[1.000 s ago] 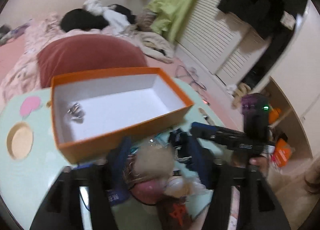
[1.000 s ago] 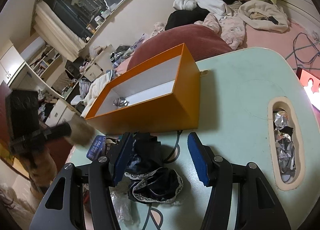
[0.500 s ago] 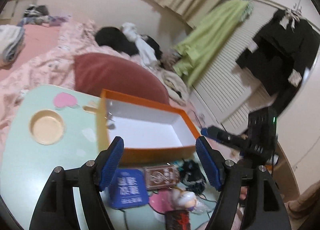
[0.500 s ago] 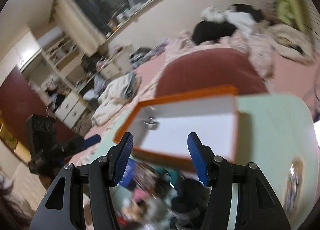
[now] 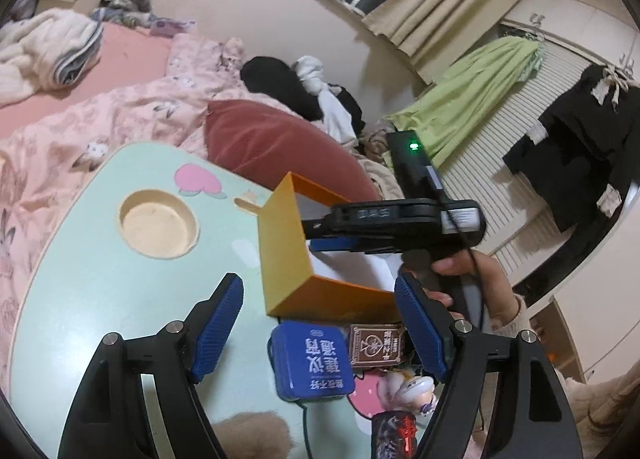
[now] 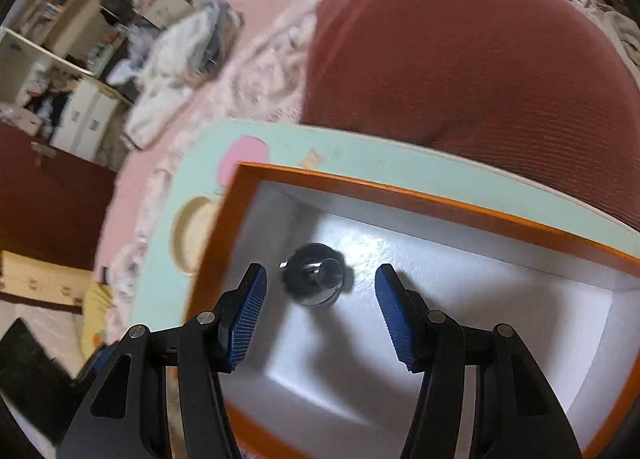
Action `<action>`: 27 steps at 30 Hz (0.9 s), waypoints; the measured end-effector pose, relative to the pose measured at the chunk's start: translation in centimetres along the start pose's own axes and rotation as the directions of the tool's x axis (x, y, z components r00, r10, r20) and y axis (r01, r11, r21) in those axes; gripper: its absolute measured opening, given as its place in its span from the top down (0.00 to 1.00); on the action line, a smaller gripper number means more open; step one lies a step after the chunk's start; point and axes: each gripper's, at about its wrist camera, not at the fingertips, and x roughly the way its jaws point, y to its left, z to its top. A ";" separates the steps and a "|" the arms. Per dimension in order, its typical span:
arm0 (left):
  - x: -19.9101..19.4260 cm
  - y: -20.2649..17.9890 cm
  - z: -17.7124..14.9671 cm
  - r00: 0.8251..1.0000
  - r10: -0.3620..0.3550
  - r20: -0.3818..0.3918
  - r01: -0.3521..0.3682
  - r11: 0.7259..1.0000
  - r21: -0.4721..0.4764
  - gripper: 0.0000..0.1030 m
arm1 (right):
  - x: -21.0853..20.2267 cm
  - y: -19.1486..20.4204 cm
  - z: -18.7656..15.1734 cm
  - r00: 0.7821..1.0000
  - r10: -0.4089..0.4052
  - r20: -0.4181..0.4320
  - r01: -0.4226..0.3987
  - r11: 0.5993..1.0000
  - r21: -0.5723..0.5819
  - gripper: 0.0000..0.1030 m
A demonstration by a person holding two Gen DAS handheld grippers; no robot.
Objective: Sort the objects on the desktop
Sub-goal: 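Grasp the round metal piece with the right gripper, place it on table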
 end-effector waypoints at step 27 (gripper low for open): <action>-4.7 0.0 -8.3 0.966 0.191 -0.172 -0.145 0.958 0.248 0.53 | -13.0 -3.3 -16.7 0.898 0.167 0.407 -0.118 0.983 -0.143 0.68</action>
